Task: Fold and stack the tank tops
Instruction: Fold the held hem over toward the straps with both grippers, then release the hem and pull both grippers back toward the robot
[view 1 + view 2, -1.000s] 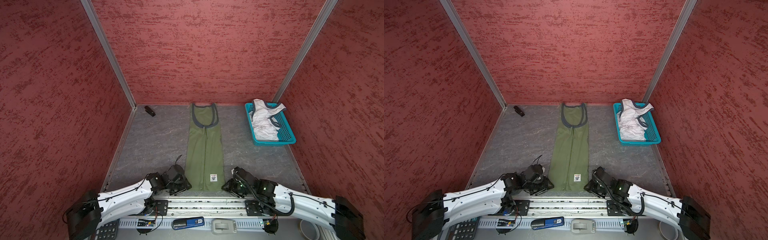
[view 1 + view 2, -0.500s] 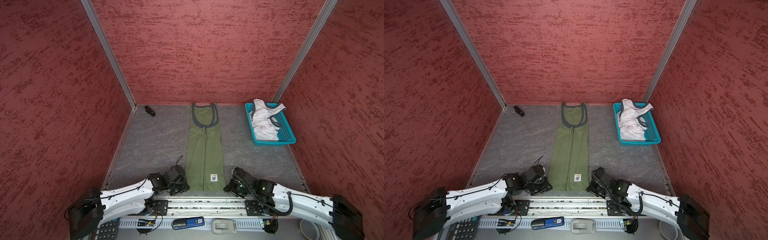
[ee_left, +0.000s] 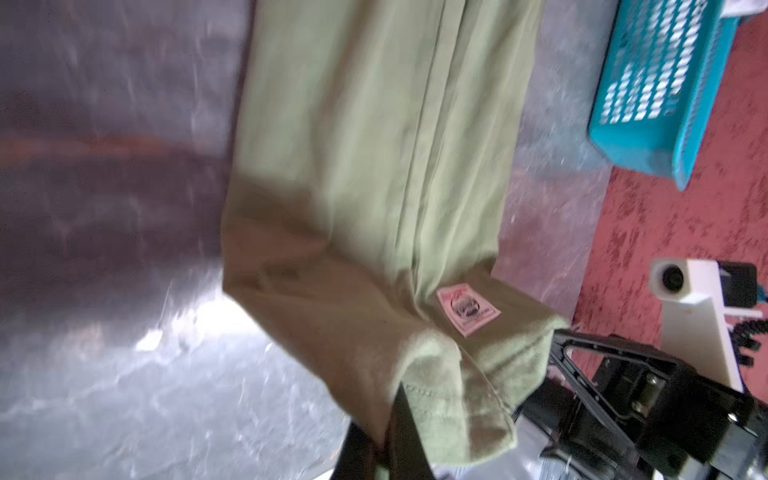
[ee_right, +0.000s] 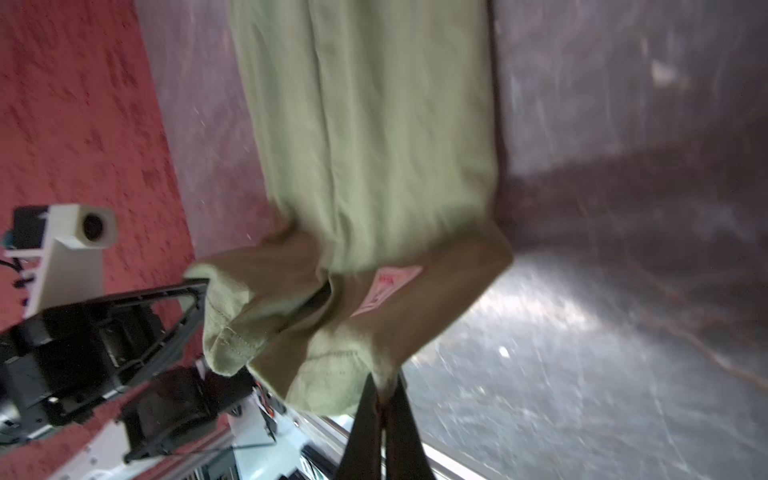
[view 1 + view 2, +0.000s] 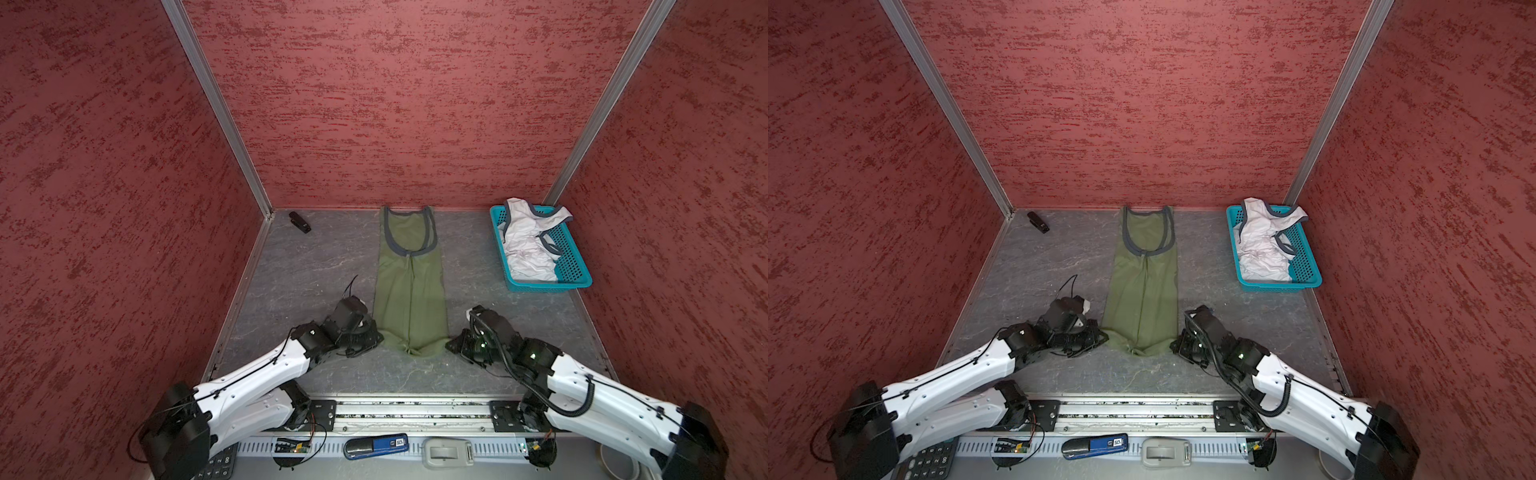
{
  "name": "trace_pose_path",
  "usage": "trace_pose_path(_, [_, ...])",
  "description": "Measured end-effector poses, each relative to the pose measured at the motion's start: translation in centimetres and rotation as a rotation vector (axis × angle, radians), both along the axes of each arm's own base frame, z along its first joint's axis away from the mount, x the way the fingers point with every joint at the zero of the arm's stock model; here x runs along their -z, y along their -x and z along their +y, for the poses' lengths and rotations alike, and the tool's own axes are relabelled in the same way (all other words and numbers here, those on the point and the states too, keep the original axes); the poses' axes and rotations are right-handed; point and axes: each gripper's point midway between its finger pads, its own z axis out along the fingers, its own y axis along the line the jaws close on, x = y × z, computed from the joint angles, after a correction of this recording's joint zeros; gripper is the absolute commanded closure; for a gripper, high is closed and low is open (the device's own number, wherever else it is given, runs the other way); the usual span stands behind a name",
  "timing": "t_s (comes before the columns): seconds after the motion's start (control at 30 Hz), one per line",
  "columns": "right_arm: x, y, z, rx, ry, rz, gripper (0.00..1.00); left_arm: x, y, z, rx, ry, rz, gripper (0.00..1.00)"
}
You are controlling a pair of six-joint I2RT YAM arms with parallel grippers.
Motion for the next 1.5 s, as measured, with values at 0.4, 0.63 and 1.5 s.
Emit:
trace_pose_path(0.4, [-5.3, -22.0, -1.1, 0.037, 0.187, -0.262, 1.0, -3.5, -21.1, -1.7, -0.061, -0.05, -0.148, 0.99])
trace_pose_path(0.63, [1.1, -27.6, -2.3, 0.003, 0.249, -0.183, 1.0, 0.1, -26.7, -0.7, -0.086, -0.077, -0.119, 0.96])
trace_pose_path(1.5, [4.0, -32.9, -3.8, -0.017, 0.311, -0.181, 0.4, 3.0, -30.8, -0.8, 0.008, -0.054, -0.146, 0.22])
